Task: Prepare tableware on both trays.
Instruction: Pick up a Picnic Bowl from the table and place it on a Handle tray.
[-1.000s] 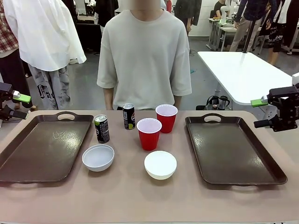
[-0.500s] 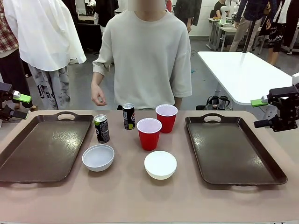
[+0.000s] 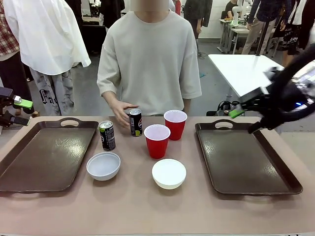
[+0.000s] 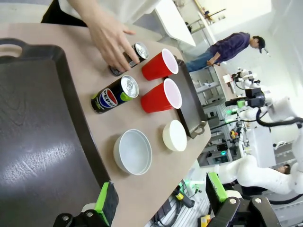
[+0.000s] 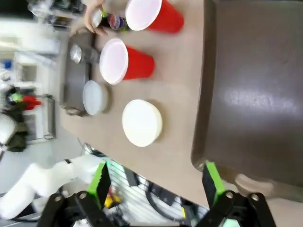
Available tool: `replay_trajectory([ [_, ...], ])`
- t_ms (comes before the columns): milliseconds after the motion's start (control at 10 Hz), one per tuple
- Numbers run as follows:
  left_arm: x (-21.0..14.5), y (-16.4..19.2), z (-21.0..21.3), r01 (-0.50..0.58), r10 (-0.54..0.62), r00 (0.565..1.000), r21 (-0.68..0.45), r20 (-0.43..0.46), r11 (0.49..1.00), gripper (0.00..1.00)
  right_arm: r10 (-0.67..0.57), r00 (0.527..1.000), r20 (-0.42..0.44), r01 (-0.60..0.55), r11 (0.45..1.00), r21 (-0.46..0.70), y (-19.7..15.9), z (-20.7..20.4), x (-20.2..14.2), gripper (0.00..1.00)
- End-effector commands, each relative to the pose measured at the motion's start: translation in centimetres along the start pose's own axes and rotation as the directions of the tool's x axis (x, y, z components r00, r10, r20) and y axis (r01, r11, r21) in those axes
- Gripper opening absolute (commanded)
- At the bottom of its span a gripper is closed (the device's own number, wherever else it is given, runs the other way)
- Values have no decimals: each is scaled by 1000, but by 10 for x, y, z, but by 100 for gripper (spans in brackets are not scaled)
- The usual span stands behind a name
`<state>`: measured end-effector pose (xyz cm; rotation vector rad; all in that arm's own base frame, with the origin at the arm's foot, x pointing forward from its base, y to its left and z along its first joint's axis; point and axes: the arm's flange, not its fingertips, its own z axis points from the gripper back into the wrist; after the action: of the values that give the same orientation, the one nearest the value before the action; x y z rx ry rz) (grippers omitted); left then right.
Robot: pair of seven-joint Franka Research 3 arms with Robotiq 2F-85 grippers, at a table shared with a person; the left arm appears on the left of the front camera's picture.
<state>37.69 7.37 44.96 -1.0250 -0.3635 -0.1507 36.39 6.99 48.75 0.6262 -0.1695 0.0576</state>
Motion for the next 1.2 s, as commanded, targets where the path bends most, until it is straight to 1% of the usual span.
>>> replay_trajectory([
  [0,1,1,2,11,-11,1000,-21,13,1000,100,42,995,-95,-64,969,-241,49,-26,13,100],
  [100,1,1,2,11,-11,1000,-21,13,1000,100,50,991,-122,-88,940,-329,73,-50,21,100],
  [200,1,1,2,11,-11,1000,-21,13,1000,100,59,987,-149,-111,920,-376,89,-74,20,100],
  [300,1,1,2,11,-11,1000,-21,13,1000,100,72,980,-187,-140,914,-380,99,-93,14,100],
  [400,1,1,2,11,-11,1000,-21,13,1000,100,81,990,-114,-113,944,-310,91,-60,2,100],
  [500,1,1,2,11,-11,1000,-21,13,1000,100,81,990,-114,-113,944,-310,91,-60,2,100],
  [600,1,1,2,11,-11,1000,-21,13,1000,100,88,983,-164,-142,925,-353,102,-88,3,100],
  [700,1,1,2,11,-11,1000,-21,13,1000,100,68,974,-215,-150,905,-397,89,-107,-18,100],
  [800,1,1,2,11,-11,1000,-21,13,1000,100,85,965,-247,-190,877,-440,84,-132,-29,100],
  [900,1,1,2,11,-11,1000,-21,13,1000,100,85,961,-263,-203,861,-466,87,-156,-32,100],
  [1000,1,1,2,11,-11,1000,-21,13,1000,100,69,964,-257,-193,847,-496,89,-180,-28,100],
  [1100,1,1,2,11,-11,1000,-21,13,1000,100,68,962,-263,-194,850,-490,89,-196,-25,100],
])
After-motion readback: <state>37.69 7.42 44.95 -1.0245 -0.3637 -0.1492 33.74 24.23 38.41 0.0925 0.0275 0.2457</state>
